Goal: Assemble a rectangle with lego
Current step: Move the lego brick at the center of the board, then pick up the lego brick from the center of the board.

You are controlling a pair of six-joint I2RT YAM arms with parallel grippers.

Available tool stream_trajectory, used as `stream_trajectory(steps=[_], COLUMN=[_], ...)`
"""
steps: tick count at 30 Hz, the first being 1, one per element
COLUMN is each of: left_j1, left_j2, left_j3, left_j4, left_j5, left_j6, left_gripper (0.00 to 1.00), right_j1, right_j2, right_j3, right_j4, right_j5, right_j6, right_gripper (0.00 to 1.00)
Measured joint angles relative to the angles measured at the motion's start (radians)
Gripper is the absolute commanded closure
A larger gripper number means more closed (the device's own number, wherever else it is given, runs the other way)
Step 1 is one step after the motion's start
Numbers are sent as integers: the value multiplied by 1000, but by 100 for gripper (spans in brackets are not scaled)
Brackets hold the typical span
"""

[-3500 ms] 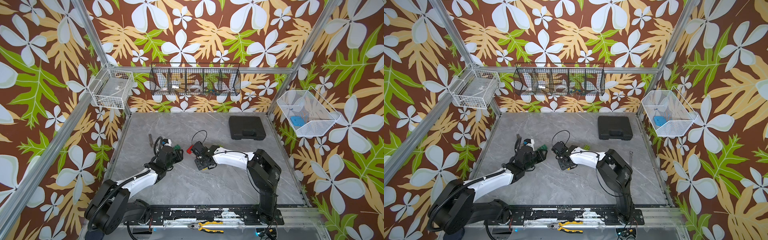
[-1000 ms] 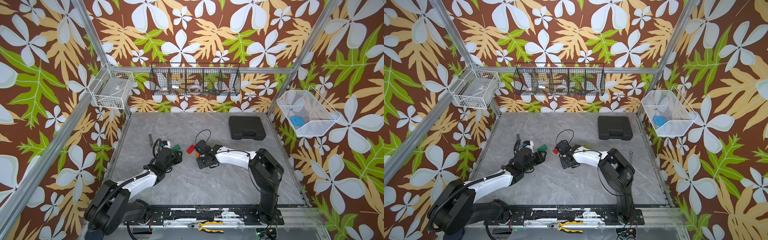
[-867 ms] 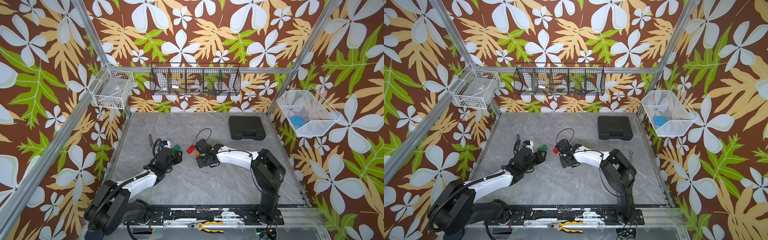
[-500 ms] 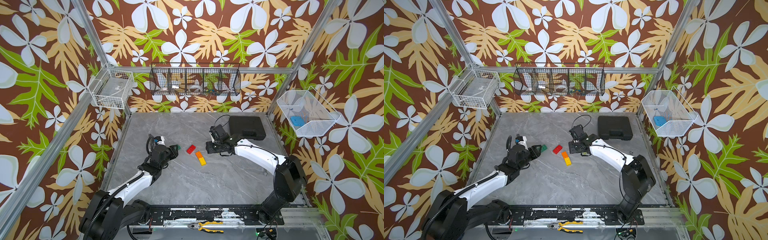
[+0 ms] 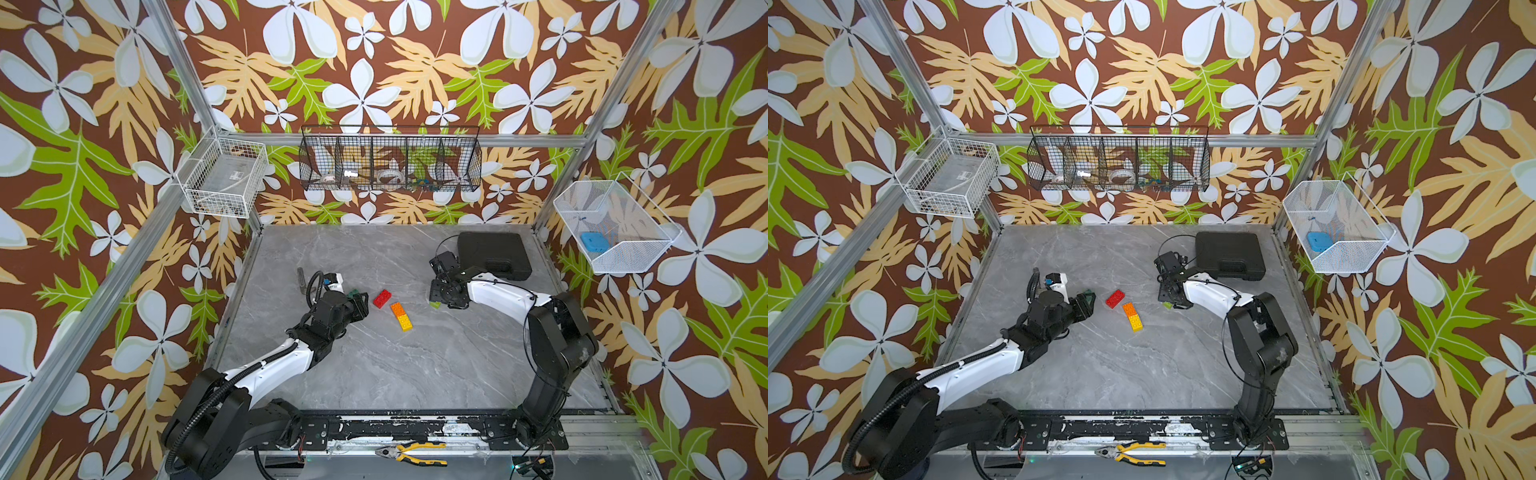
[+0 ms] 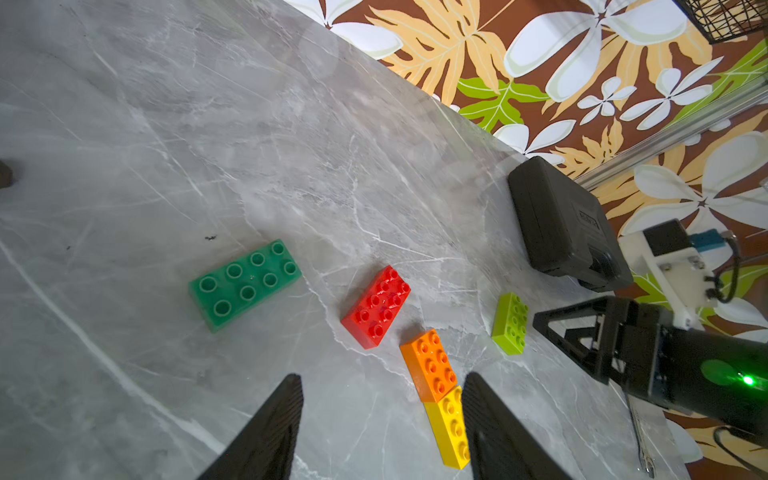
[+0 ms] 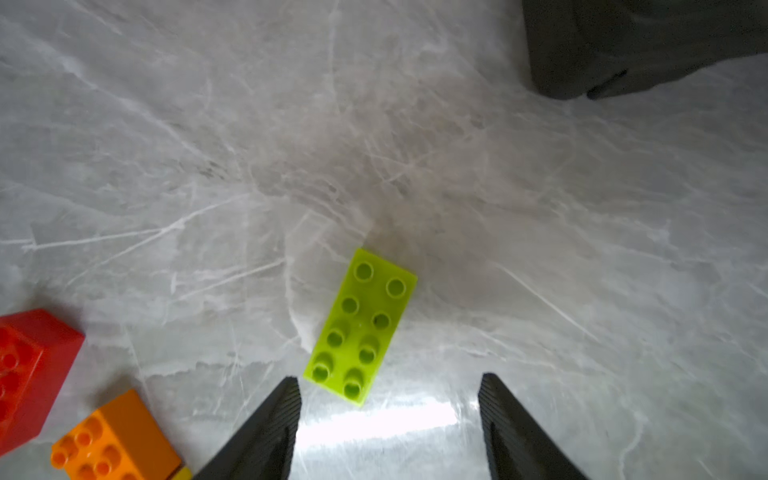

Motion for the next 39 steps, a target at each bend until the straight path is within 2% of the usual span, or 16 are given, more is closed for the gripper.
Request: stream_trajectory(steps=[9,16,21,26,32,36,39], left_j1=[0,0,0,0,0,0,0], left_j2=[-2,11,14,38,95,105,92], left_j3=[0,14,40,74,132,170,168], left_j4=[6,-5,-10,-17,-23,-47,-57], left_j5=[0,-5,-12,-16,-6,-2,10], left_j6=[0,2,5,9,8,25,27], left_gripper=[38,40,40,41,41,41,42], right_j1=[0,-1,-2,37,137,128,87], right_j2=[135,165,125,12,-53,-143,-207], right_j3=[68,55,-7,-131,-161,-174,-165], right_j4=[39,66,124,84,43,16,-19], right_j5=[10,30,16,-27,-110,-158,-156], right_j6=[8,56,111,229,400,391,276], right_gripper=[44,69,79,75,52,49,53])
